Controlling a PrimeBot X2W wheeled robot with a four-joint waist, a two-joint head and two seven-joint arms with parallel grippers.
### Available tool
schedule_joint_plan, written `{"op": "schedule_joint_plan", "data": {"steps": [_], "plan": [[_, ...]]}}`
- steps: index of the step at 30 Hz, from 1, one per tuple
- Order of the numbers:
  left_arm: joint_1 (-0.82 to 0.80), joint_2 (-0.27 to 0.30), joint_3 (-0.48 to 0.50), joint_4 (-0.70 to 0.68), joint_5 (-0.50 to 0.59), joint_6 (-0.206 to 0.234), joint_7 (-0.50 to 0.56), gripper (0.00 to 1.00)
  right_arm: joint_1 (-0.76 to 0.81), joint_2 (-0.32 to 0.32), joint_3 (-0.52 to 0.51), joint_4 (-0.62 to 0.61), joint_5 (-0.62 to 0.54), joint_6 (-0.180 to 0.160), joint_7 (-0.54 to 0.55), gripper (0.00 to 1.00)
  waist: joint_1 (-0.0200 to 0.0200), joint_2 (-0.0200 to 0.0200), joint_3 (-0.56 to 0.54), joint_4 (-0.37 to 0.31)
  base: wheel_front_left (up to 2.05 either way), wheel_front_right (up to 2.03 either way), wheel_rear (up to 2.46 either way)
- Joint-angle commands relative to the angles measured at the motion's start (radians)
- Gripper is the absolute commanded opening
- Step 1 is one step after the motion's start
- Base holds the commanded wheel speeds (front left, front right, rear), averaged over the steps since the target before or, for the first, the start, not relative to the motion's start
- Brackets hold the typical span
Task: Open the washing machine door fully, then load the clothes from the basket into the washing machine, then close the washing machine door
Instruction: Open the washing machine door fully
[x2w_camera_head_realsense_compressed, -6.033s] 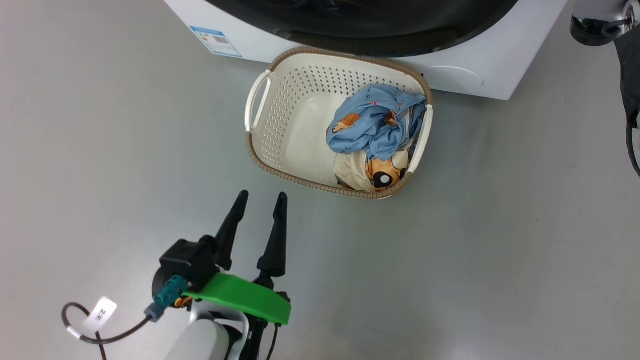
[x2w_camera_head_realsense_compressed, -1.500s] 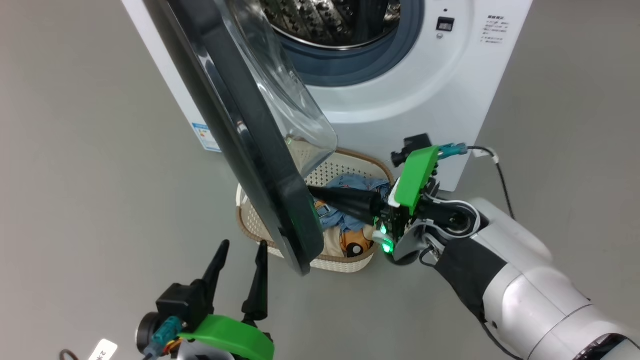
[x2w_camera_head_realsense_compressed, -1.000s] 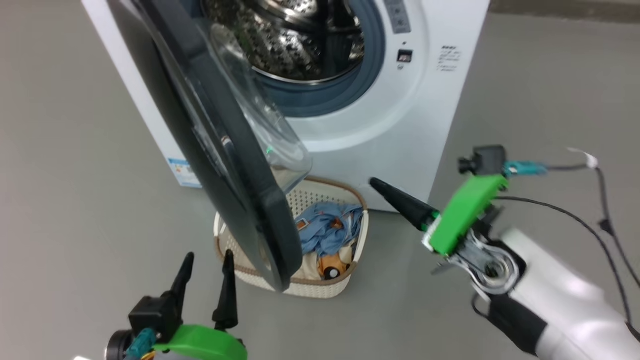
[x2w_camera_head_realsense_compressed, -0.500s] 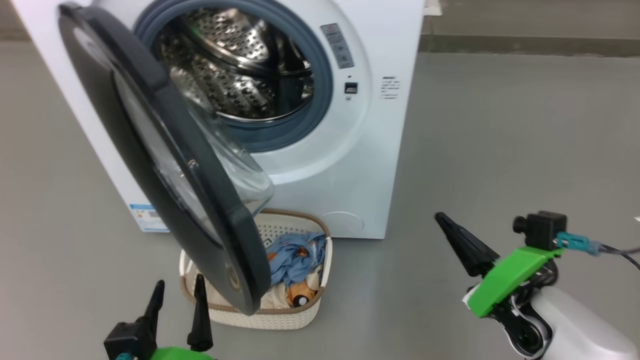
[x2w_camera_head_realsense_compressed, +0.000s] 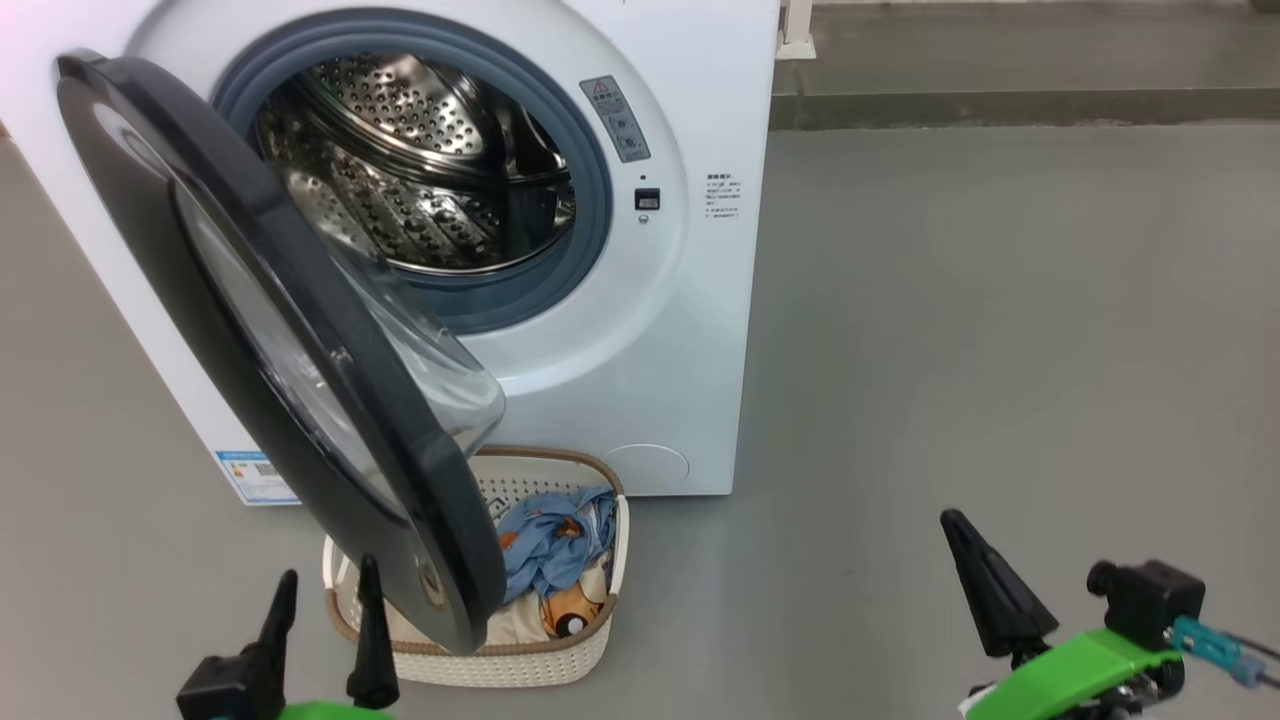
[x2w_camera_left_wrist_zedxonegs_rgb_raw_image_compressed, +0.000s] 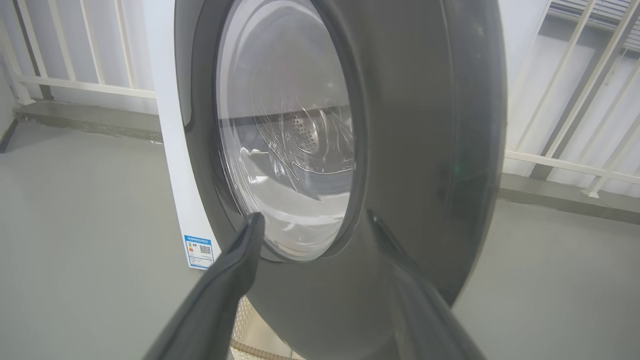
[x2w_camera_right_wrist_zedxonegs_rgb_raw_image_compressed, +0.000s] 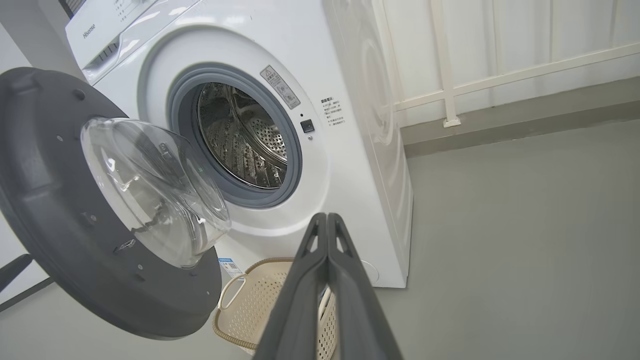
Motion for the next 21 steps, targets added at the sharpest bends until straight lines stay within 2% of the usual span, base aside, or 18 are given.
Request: {"op": "schedule_joint_plan", "data": {"steps": [1,4,5,6,7,21], "plan": [[-0.017,0.011,0.042,-0.029,0.009,0.0,-0.007,1.0,0.014,0.018,-0.02,-0.055,-0.03,0.002,0.006,0.0,0.0,-0.0001,-0.003,-0.003,0.0,0.0,0.0],[-0.011,0.011,0.049,-0.03,0.009,-0.002,-0.007,1.0,0.061,0.071,-0.105,-0.096,-0.075,0.002,0.024,0.0,0.0,-0.0001,-0.007,-0.005,0.0,0.0,0.0],[-0.008,0.011,0.05,-0.03,0.009,-0.003,-0.007,1.0,0.073,0.087,-0.128,-0.11,-0.096,0.002,0.027,0.35,0.0,-0.0001,-0.008,-0.005,0.0,0.0,0.0],[-0.006,0.011,0.051,-0.029,0.009,-0.003,-0.007,1.0,0.085,0.101,-0.149,-0.125,-0.12,0.002,0.027,0.81,0.0,-0.0001,-0.008,-0.007,0.0,0.0,0.0],[-0.003,0.011,0.052,-0.029,0.01,-0.003,-0.007,1.0,0.096,0.115,-0.165,-0.138,-0.139,0.002,0.031,1.0,0.0,-0.0001,-0.01,-0.008,0.0,0.0,0.0],[0.018,0.011,0.058,-0.028,0.005,-0.022,-0.007,1.0,0.147,0.181,-0.221,-0.204,-0.239,0.002,0.069,1.0,0.0,-0.0001,-0.013,-0.022,0.0,0.0,0.0]]}}
